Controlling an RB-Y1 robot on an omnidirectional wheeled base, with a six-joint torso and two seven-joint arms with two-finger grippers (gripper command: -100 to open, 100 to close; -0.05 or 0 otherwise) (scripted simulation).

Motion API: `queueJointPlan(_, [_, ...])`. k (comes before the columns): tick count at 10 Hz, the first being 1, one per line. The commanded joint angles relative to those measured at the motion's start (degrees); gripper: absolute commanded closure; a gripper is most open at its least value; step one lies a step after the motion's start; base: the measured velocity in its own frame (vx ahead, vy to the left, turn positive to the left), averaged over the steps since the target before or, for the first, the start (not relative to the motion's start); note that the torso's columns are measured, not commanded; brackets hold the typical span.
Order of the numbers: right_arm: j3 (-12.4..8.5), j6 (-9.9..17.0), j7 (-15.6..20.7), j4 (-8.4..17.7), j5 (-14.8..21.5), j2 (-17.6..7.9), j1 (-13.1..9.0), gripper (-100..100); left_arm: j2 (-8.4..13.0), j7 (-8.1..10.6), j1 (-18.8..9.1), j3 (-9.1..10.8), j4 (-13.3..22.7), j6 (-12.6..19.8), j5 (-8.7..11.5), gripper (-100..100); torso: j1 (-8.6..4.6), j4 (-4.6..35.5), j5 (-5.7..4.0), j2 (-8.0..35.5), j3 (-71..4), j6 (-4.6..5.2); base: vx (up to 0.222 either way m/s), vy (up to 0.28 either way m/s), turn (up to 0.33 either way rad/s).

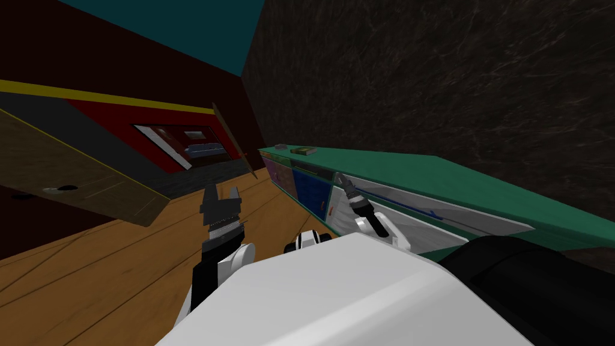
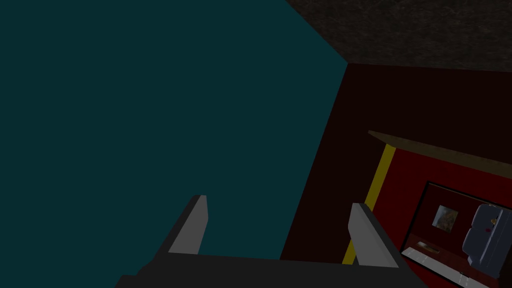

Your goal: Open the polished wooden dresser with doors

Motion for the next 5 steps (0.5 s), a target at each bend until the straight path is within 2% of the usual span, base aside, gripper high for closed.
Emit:
queueJointPlan(1, [-1.71,-0.02,4.03,1.49,4.6,-3.59,0.4,-100,0.0,0.0,0.0,0.0,0.0,0.0,0.0,0,-0.06,0.04,-0.01,0.12,0.08,0.01,0.06,0.124,-0.035])
queueJointPlan(3, [-3.05,0.14,7.11,2.43,8.05,-6.08,0.79,-100,0.0,0.0,0.0,0.0,0.0,0.0,0.0,0,0.03,0.05,0.02,0.14,0.09,0.01,0.051,0.143,-0.035])
queueJointPlan(4, [-3.05,0.14,7.11,2.43,8.5,-6.08,0.79,-100,0.0,0.0,-0.01,0.0,0.0,0.0,0.0,0,0.06,0.04,0.02,0.12,0.08,0.01,0.033,0.1,-0.012])
queueJointPlan(5, [-3.73,0.23,8.67,2.92,10.41,-7.3,0.98,-100,0.0,0.0,-0.01,0.0,0.0,0.0,0.0,0,-0.11,0.04,-0.02,0.13,0.08,0.0,0.023,0.075,-0.018])
